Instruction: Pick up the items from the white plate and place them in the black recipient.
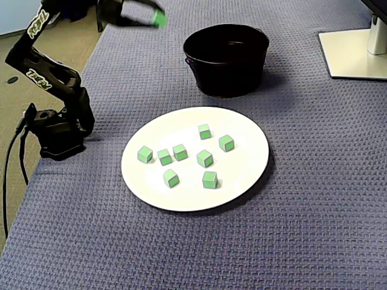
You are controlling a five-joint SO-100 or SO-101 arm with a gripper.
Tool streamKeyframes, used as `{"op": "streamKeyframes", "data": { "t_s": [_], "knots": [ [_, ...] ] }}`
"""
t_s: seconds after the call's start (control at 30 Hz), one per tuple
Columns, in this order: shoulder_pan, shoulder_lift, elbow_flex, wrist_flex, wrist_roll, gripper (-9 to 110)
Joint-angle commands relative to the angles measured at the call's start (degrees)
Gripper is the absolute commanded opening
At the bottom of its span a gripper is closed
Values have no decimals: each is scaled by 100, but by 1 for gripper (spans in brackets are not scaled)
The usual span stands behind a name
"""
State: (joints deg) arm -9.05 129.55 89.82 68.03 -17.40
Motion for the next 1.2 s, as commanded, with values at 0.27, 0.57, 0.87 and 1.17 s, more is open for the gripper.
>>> {"op": "streamKeyframes", "data": {
  "t_s": [0.27, 0.57, 0.87, 1.17],
  "knots": [
    [-1468, -4693, -4368, 193, -606, 0],
    [-2057, -7515, -5810, 791, -773, 0],
    [-2417, -8033, -6706, 1688, -1336, 32],
    [-2048, -5423, -6425, 3410, -3094, 30]
  ]
}}
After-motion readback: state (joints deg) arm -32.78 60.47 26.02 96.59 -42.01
